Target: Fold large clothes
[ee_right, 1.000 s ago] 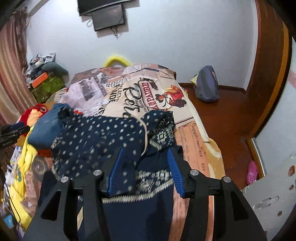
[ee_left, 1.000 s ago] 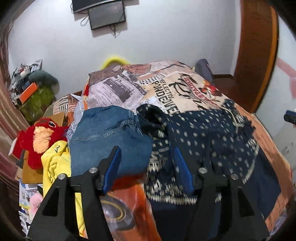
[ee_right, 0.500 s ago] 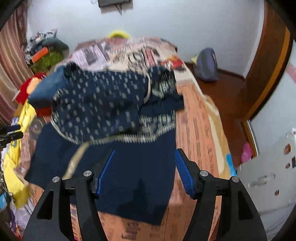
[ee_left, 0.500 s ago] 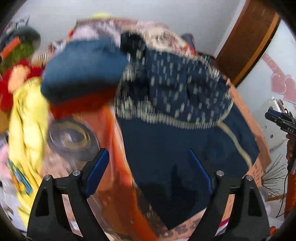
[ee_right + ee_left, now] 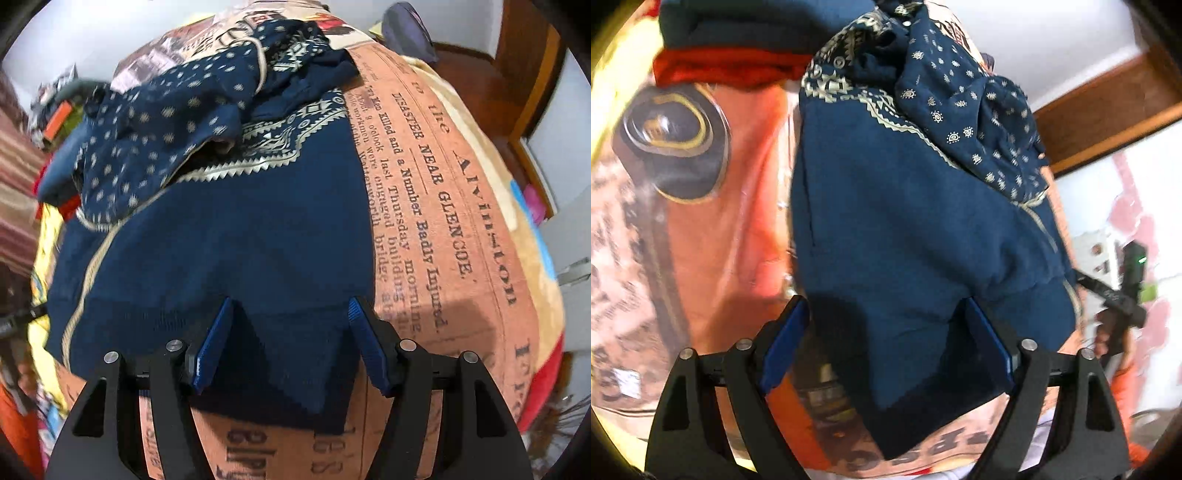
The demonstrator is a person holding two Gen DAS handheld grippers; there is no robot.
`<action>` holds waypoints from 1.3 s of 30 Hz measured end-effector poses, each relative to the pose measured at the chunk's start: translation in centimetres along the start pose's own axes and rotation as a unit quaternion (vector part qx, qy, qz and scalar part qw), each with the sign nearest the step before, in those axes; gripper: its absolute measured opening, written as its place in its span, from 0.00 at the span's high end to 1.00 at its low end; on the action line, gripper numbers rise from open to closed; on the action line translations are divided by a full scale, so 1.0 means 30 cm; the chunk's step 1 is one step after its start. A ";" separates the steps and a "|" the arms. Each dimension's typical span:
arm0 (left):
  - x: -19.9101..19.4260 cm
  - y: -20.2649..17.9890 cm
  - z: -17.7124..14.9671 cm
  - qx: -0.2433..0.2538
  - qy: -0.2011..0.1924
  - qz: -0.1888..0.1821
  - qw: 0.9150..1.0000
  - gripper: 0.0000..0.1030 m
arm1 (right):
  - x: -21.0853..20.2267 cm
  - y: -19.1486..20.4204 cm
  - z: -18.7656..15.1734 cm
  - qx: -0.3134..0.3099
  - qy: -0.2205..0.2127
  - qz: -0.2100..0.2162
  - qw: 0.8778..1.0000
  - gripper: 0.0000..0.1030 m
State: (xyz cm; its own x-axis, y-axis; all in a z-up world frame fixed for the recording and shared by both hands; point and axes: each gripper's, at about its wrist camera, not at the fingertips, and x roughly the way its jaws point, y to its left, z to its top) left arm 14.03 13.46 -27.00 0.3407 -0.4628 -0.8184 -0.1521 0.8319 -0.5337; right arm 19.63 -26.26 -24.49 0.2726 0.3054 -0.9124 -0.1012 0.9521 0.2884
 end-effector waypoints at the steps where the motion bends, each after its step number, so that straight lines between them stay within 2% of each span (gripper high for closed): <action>1: 0.005 0.007 -0.001 -0.009 0.001 -0.014 1.000 0.24 | 0.001 -0.011 0.004 0.008 0.001 0.005 1.000 0.40; 4: -0.002 0.000 0.005 -0.001 -0.007 -0.025 1.000 0.34 | -0.001 -0.029 0.005 0.018 0.001 0.021 1.000 0.41; 6: -0.012 -0.017 0.002 0.013 -0.014 -0.023 1.000 0.46 | -0.005 -0.028 -0.006 0.011 -0.004 0.021 1.000 0.41; 10: -0.036 -0.068 0.004 0.048 -0.029 -0.002 0.998 0.58 | -0.003 -0.009 -0.017 -0.007 0.000 0.027 1.000 0.42; 11: -0.042 -0.078 0.006 0.059 -0.033 0.005 0.998 0.64 | -0.001 -0.006 -0.013 -0.005 0.004 0.035 0.999 0.45; 12: -0.040 -0.101 0.011 0.072 -0.039 0.012 0.997 0.70 | 0.000 -0.004 -0.008 -0.001 0.008 0.047 0.999 0.53; 13: -0.047 -0.115 0.009 0.080 -0.042 0.013 0.996 0.74 | 0.003 -0.002 0.000 0.001 0.010 0.058 0.998 0.67; 14: -0.051 -0.133 0.014 0.086 -0.045 0.011 0.995 0.82 | 0.008 -0.001 0.005 0.011 0.014 0.073 0.997 0.71; 15: -0.057 -0.135 0.016 0.088 -0.048 0.011 0.995 0.85 | 0.012 0.001 0.011 0.019 0.015 0.078 0.997 0.78; 16: -0.060 -0.144 0.024 0.091 -0.052 0.011 0.994 0.86 | 0.017 0.006 0.019 0.021 0.015 0.081 0.996 0.85; 18: -0.077 -0.168 0.043 0.100 -0.064 0.011 0.993 0.88 | 0.007 0.023 0.031 0.024 0.006 0.091 0.996 0.87; 26: -0.212 -0.231 0.181 0.109 -0.128 -0.017 0.986 0.90 | -0.146 0.092 0.115 0.005 -0.083 0.111 0.990 0.89; 30: -0.260 -0.280 0.288 0.115 -0.163 -0.025 0.980 0.90 | -0.210 0.143 0.216 -0.011 -0.129 0.115 0.985 0.89; 36: -0.256 -0.335 0.493 0.102 -0.190 -0.037 0.976 0.91 | -0.255 0.205 0.429 -0.037 -0.173 0.098 0.979 0.90; 39: -0.243 -0.351 0.611 0.101 -0.208 -0.026 0.973 0.91 | -0.248 0.205 0.525 -0.038 -0.189 0.086 0.977 0.90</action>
State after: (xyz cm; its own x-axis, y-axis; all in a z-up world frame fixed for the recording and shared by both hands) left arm 30.17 13.69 -11.51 0.6952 -0.3762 -0.6126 0.0457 0.8736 -0.4846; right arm 32.05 -22.47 -11.34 0.5781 0.4577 -0.6755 -0.2442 0.8869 0.3921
